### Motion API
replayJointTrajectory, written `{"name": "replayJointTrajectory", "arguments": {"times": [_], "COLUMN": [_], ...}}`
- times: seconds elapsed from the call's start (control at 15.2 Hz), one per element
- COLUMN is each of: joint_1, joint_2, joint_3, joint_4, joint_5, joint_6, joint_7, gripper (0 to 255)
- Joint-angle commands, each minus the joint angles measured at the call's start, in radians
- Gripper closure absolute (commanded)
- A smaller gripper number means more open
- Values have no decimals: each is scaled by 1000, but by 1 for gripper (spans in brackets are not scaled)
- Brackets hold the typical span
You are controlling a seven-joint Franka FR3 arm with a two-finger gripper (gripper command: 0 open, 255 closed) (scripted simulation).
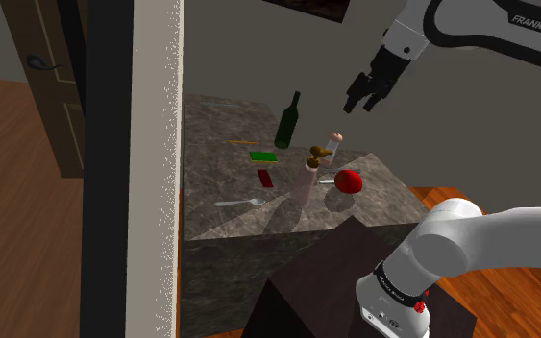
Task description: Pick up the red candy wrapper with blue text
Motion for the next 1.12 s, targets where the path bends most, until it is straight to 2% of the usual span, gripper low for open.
{"name": "replayJointTrajectory", "arguments": {"times": [0.0, 0.53, 1.06], "joint_1": [0, -11, -15], "joint_2": [0, 191, 449], "joint_3": [0, -18, -37], "joint_4": [0, -85, -89], "joint_5": [0, 12, 36], "joint_6": [0, 245, 474], "joint_7": [0, 32, 51], "gripper": [0, 0, 0]}}
